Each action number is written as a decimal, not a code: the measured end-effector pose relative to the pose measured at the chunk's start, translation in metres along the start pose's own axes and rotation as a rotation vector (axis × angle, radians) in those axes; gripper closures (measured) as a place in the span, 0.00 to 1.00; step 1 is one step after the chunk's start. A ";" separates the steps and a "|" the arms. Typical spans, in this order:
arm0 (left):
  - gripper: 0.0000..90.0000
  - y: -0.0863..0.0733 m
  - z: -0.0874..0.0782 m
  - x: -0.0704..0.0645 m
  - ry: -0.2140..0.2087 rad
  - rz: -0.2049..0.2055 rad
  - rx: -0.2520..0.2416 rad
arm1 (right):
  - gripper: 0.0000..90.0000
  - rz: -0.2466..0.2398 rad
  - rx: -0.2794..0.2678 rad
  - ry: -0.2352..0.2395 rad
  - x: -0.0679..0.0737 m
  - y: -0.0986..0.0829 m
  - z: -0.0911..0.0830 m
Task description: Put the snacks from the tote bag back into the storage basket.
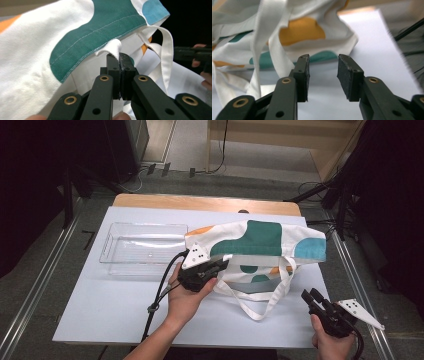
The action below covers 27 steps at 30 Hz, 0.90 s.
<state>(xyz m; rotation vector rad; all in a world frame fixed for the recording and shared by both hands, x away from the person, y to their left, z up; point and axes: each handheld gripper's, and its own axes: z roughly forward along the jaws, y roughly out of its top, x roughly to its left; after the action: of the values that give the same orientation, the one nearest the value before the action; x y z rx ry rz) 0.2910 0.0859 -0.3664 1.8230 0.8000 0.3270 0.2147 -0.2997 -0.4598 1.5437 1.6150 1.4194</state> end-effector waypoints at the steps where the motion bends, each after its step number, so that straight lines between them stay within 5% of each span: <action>1: 1.00 0.001 0.000 0.000 0.000 -0.001 -0.003 | 0.68 0.014 0.010 0.027 -0.001 -0.001 0.002; 4: 1.00 0.002 -0.001 0.001 -0.001 0.002 -0.003 | 0.56 -0.020 0.028 0.157 0.010 -0.005 0.010; 7: 1.00 0.001 0.001 0.001 -0.002 0.001 -0.002 | 0.50 -0.067 0.061 0.144 0.026 -0.005 0.020; 11: 1.00 0.004 0.001 0.003 -0.007 -0.005 -0.009 | 0.80 -0.064 0.105 0.113 0.032 -0.009 0.037; 13: 1.00 0.007 0.002 0.006 -0.009 -0.010 -0.016 | 0.91 -0.095 0.123 0.076 0.035 -0.010 0.038; 17: 1.00 0.021 0.003 0.020 0.010 -0.016 -0.036 | 0.94 -0.151 0.167 -0.017 0.032 -0.012 0.035; 24: 1.00 0.062 -0.007 0.048 0.084 -0.024 -0.121 | 0.95 -0.093 0.247 -0.176 -0.010 -0.017 0.018; 27: 1.00 0.071 -0.011 0.063 0.117 -0.086 -0.152 | 0.96 -0.085 0.255 -0.283 -0.018 -0.016 0.016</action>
<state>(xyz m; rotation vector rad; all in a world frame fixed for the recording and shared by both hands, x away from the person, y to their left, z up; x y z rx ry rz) 0.3574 0.1209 -0.3065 1.6342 0.9076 0.4306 0.2262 -0.3078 -0.4845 1.7047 1.7101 0.9287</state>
